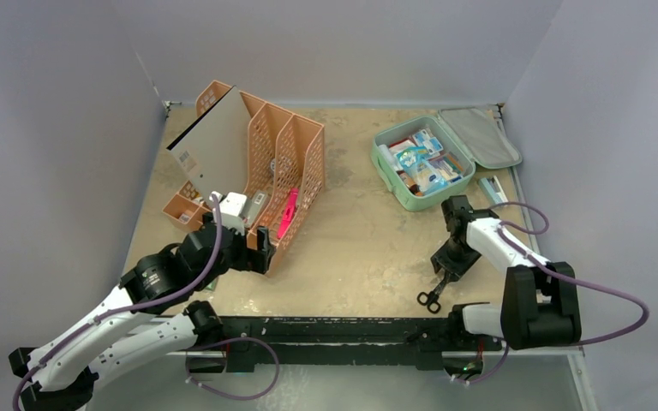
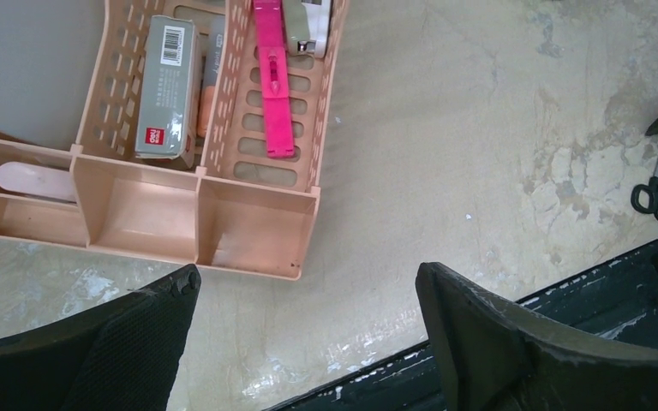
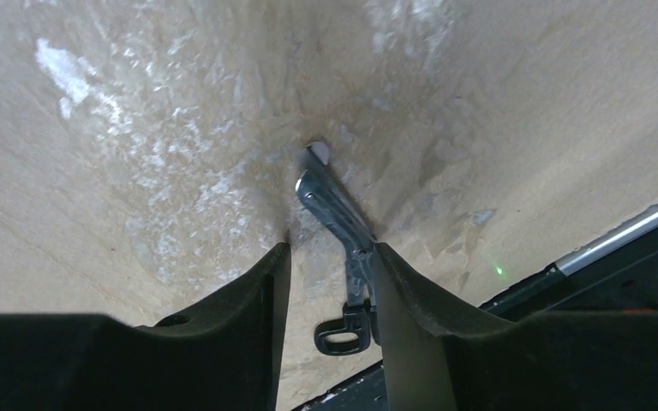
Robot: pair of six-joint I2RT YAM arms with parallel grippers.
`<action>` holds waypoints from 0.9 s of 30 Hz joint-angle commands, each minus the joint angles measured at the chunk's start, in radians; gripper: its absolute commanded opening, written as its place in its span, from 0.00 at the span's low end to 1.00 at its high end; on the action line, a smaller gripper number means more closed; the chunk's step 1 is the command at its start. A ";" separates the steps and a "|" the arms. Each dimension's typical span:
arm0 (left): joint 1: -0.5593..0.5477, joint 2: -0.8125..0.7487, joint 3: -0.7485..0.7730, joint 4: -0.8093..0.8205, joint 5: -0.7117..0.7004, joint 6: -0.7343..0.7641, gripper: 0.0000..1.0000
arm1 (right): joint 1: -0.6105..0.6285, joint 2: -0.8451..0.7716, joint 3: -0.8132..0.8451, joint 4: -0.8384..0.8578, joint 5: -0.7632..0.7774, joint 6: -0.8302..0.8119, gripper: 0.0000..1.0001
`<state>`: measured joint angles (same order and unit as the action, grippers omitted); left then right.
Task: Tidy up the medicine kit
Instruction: Pick up the scissors from the center of the board.
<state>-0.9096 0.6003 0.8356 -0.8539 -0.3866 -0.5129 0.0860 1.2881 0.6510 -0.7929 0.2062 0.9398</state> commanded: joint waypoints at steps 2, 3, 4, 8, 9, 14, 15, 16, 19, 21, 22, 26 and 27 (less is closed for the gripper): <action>0.002 -0.008 0.006 -0.003 -0.039 -0.015 0.96 | 0.062 0.014 0.026 0.021 -0.019 0.025 0.39; 0.003 -0.007 0.004 -0.002 -0.038 -0.019 0.96 | 0.080 0.013 0.032 0.026 -0.016 0.028 0.36; 0.003 -0.005 0.004 -0.003 -0.042 -0.021 0.97 | 0.097 0.013 0.036 0.033 -0.014 0.028 0.34; 0.002 0.013 0.013 -0.028 -0.094 -0.039 0.98 | 0.168 0.018 0.044 0.064 -0.011 0.036 0.28; 0.003 0.022 0.018 -0.037 -0.113 -0.047 0.98 | 0.183 0.018 0.044 0.077 -0.013 0.037 0.27; 0.003 0.072 0.044 -0.099 -0.185 -0.131 0.99 | 0.258 -0.001 0.058 0.150 -0.037 0.032 0.26; 0.003 0.084 0.055 -0.114 -0.195 -0.157 1.00 | 0.273 -0.005 0.070 0.161 -0.038 0.025 0.26; 0.003 0.096 0.069 -0.126 -0.204 -0.192 1.00 | 0.284 -0.009 0.083 0.169 -0.039 0.016 0.26; 0.003 0.132 0.101 -0.154 -0.205 -0.247 1.00 | 0.308 -0.020 0.131 0.177 -0.039 -0.022 0.26; 0.003 0.155 0.120 -0.178 -0.203 -0.286 0.99 | 0.318 -0.027 0.169 0.145 -0.024 -0.054 0.26; 0.003 0.165 0.126 -0.187 -0.200 -0.298 0.99 | 0.319 -0.032 0.185 0.119 -0.013 -0.069 0.27; 0.003 0.202 0.141 -0.220 -0.198 -0.350 0.99 | 0.320 -0.073 0.204 0.012 0.016 -0.105 0.37; 0.003 0.210 0.146 -0.228 -0.196 -0.362 0.99 | 0.320 -0.085 0.193 -0.011 0.019 -0.110 0.38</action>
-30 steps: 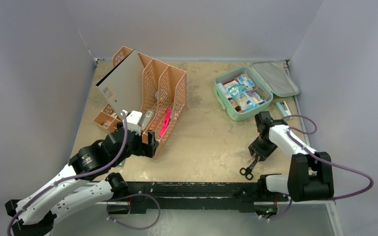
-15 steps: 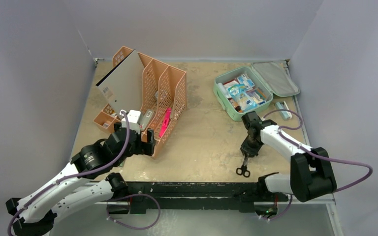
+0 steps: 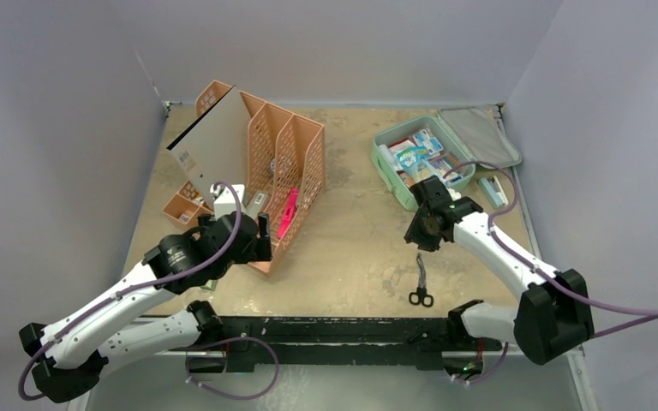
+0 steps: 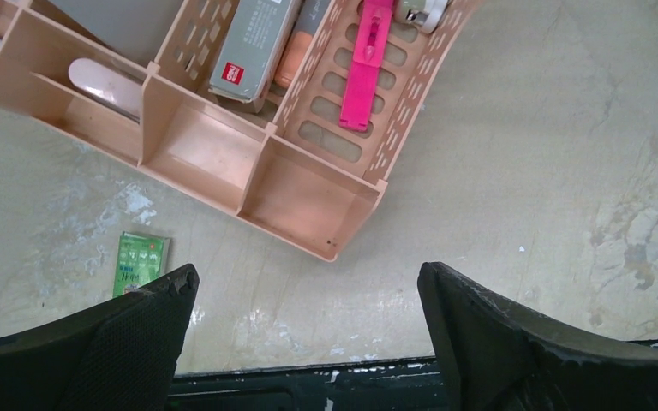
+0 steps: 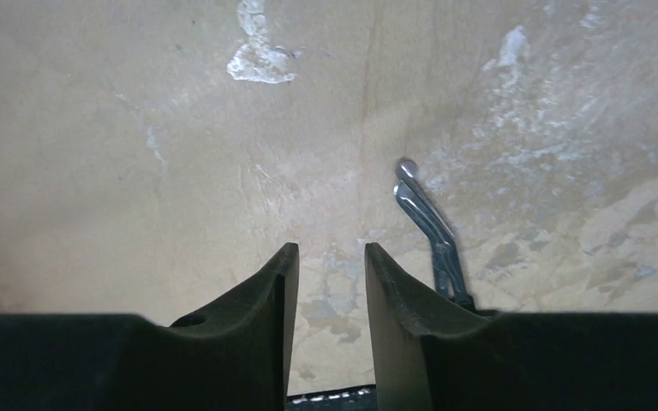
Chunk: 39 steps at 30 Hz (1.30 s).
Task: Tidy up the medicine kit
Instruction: Pick up the scissors from the center of the board.
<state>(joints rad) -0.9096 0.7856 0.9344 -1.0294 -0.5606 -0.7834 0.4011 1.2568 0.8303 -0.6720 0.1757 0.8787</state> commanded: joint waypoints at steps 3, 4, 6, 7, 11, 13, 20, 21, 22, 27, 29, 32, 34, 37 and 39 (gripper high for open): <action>0.003 0.045 0.058 -0.064 -0.015 -0.119 0.98 | 0.004 -0.089 -0.035 -0.178 0.041 -0.033 0.39; 0.003 0.048 0.059 -0.061 -0.012 -0.119 0.98 | 0.004 -0.100 -0.058 -0.186 0.035 -0.022 0.40; 0.003 0.049 0.061 -0.056 -0.012 -0.115 0.98 | 0.005 -0.115 -0.086 -0.190 0.028 -0.005 0.40; 0.003 0.050 0.062 -0.055 -0.014 -0.112 0.97 | 0.006 -0.116 -0.107 -0.185 0.033 0.002 0.40; 0.003 0.036 0.056 -0.051 -0.023 -0.097 0.98 | 0.007 -0.064 -0.129 -0.180 0.077 0.016 0.40; 0.003 0.029 0.051 -0.044 -0.022 -0.089 0.98 | 0.008 -0.031 -0.131 -0.178 0.104 0.023 0.40; 0.003 0.015 0.038 -0.007 0.034 -0.067 0.98 | 0.013 0.000 -0.179 -0.035 0.055 0.008 0.38; 0.002 0.015 0.038 -0.005 0.042 -0.066 0.98 | 0.014 0.002 -0.178 -0.022 0.060 -0.003 0.38; 0.003 0.015 0.038 -0.005 0.045 -0.067 0.98 | 0.014 0.008 -0.175 -0.017 0.066 -0.013 0.37; 0.003 0.003 0.039 -0.006 0.052 -0.065 0.97 | 0.015 0.063 -0.149 0.001 0.069 -0.059 0.36; 0.003 -0.010 0.038 -0.006 0.051 -0.066 0.97 | 0.015 0.087 -0.148 0.011 0.059 -0.068 0.37; 0.003 -0.026 0.035 -0.003 0.054 -0.067 0.97 | 0.015 0.120 -0.151 0.048 0.026 -0.099 0.38; 0.003 -0.032 0.031 -0.003 0.056 -0.063 0.97 | 0.016 0.131 -0.153 0.088 -0.003 -0.128 0.38; 0.003 -0.031 0.028 -0.007 0.059 -0.063 0.97 | 0.018 0.122 -0.157 0.167 -0.069 -0.188 0.34; 0.003 -0.030 0.029 -0.009 0.066 -0.066 0.97 | 0.023 0.114 -0.152 0.214 -0.109 -0.221 0.29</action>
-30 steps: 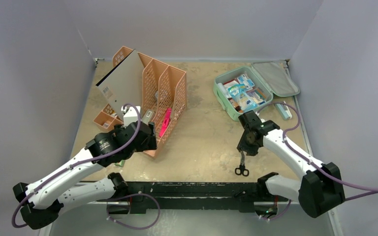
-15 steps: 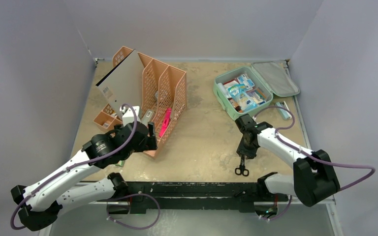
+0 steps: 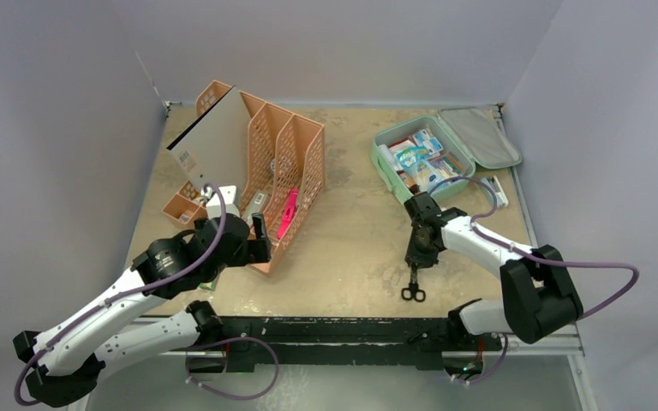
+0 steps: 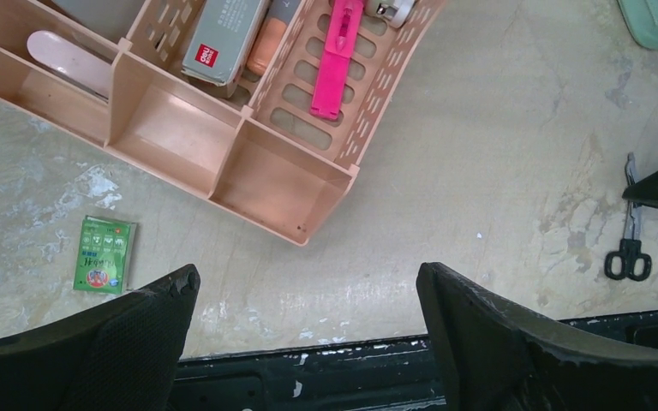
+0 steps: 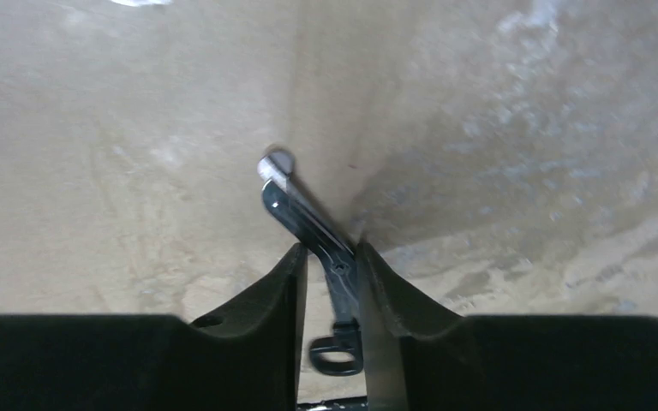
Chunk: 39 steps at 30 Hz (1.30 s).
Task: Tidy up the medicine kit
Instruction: Pick up the scissors from the center of the board.
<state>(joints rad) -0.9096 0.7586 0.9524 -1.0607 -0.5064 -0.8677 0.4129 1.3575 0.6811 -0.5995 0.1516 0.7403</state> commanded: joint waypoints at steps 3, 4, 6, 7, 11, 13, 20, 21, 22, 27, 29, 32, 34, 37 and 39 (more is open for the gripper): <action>0.003 0.001 0.014 0.026 0.028 0.018 0.96 | 0.017 0.021 0.020 0.196 -0.145 -0.147 0.22; 0.003 0.001 0.013 0.028 0.033 0.022 0.95 | 0.018 0.025 0.030 0.209 -0.149 -0.164 0.20; 0.003 0.005 0.015 0.031 0.038 0.033 0.94 | 0.021 0.032 0.051 0.232 -0.182 -0.194 0.13; 0.003 0.007 0.017 0.032 0.039 0.039 0.93 | 0.023 0.032 0.057 0.249 -0.203 -0.213 0.11; 0.003 0.022 0.028 0.046 0.057 0.064 0.90 | 0.043 0.040 0.065 0.323 -0.264 -0.262 0.04; 0.003 0.035 0.033 0.050 0.069 0.070 0.90 | 0.063 0.055 0.076 0.344 -0.275 -0.277 0.02; 0.003 0.087 0.037 0.094 0.125 0.099 0.88 | 0.153 0.107 0.136 0.372 -0.288 -0.304 0.01; 0.003 0.093 0.040 0.098 0.134 0.104 0.88 | 0.157 0.107 0.150 0.367 -0.284 -0.310 0.01; 0.003 0.098 0.043 0.101 0.142 0.109 0.88 | 0.159 0.106 0.163 0.356 -0.277 -0.319 0.00; 0.003 0.103 0.044 0.105 0.150 0.143 0.88 | 0.159 0.060 0.247 0.266 -0.207 -0.401 0.00; 0.003 0.093 0.041 0.109 0.156 0.156 0.88 | 0.159 0.048 0.285 0.234 -0.207 -0.427 0.00; 0.003 0.070 0.036 0.114 0.158 0.182 0.88 | 0.159 0.046 0.344 0.186 -0.200 -0.450 0.00; 0.003 0.053 0.033 0.116 0.156 0.198 0.88 | 0.160 0.048 0.386 0.141 -0.193 -0.458 0.00; 0.003 0.032 0.032 0.112 0.154 0.220 0.88 | 0.158 0.055 0.455 0.076 -0.150 -0.499 0.00; 0.003 0.016 0.029 0.107 0.154 0.232 0.88 | 0.155 0.072 0.512 0.033 -0.062 -0.574 0.00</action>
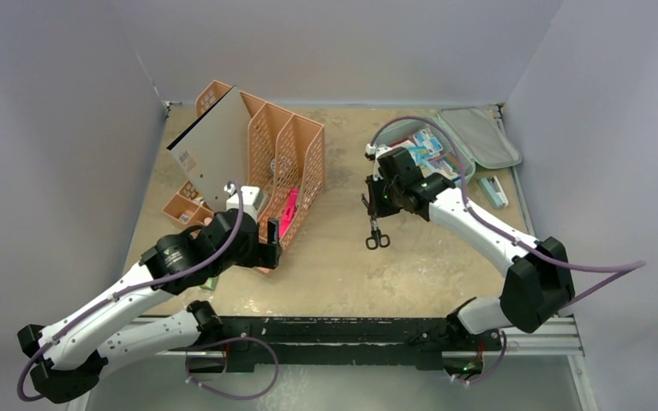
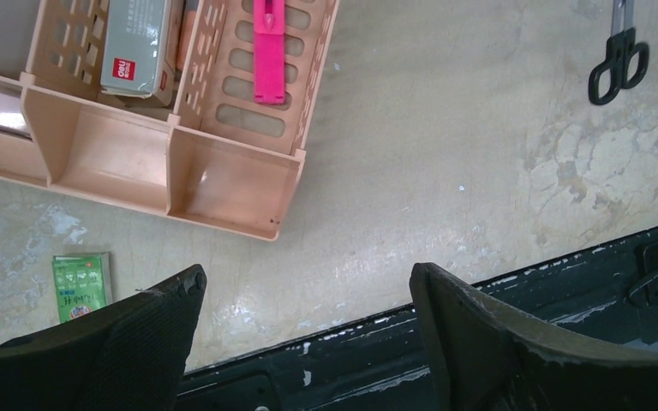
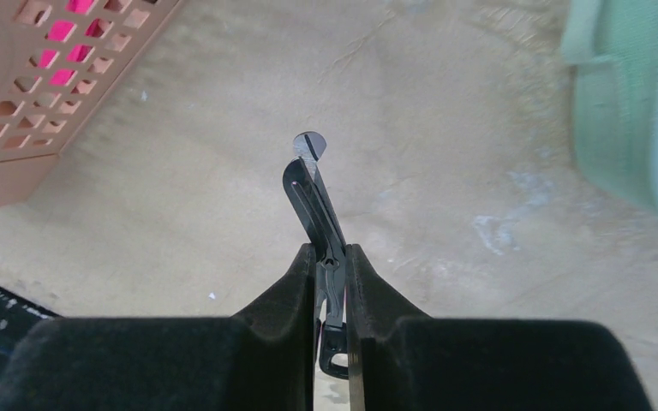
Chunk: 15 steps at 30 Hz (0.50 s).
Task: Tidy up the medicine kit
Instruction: Pick up the scissors from the center of the board, then place the scissors in the medicine box.
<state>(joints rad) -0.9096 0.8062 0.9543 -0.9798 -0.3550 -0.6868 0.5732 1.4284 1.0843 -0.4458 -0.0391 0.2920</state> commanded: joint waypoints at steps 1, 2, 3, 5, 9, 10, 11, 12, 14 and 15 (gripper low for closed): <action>0.003 -0.039 0.024 0.025 0.003 0.056 0.88 | -0.009 0.016 0.141 -0.140 0.172 -0.158 0.00; 0.003 -0.047 0.018 0.024 0.003 0.062 0.88 | -0.015 0.029 0.171 -0.153 0.207 -0.193 0.00; 0.003 -0.053 0.013 0.024 0.002 0.066 0.88 | -0.021 0.044 0.213 -0.164 0.237 -0.223 0.00; 0.003 -0.067 0.008 0.022 0.001 0.073 0.88 | -0.039 0.077 0.264 -0.180 0.281 -0.282 0.00; 0.003 -0.092 0.013 0.021 0.011 0.071 0.88 | -0.141 0.164 0.391 -0.207 0.316 -0.395 0.00; 0.003 -0.098 0.013 0.021 0.013 0.069 0.88 | -0.182 0.187 0.417 -0.207 0.308 -0.413 0.00; 0.003 -0.102 0.012 0.021 0.013 0.066 0.88 | -0.215 0.213 0.443 -0.203 0.304 -0.432 0.00; 0.003 -0.106 0.009 0.021 0.012 0.062 0.88 | -0.248 0.239 0.471 -0.200 0.300 -0.455 0.00; 0.003 -0.115 0.003 0.024 0.008 0.057 0.88 | -0.291 0.311 0.538 -0.204 0.298 -0.494 0.00; 0.003 -0.116 -0.001 0.025 0.006 0.054 0.88 | -0.307 0.342 0.569 -0.203 0.289 -0.514 0.00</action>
<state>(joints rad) -0.9096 0.7055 0.9539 -0.9806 -0.3477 -0.6384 0.3412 1.6863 1.5387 -0.6132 0.2226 -0.0937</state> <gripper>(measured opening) 0.881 0.143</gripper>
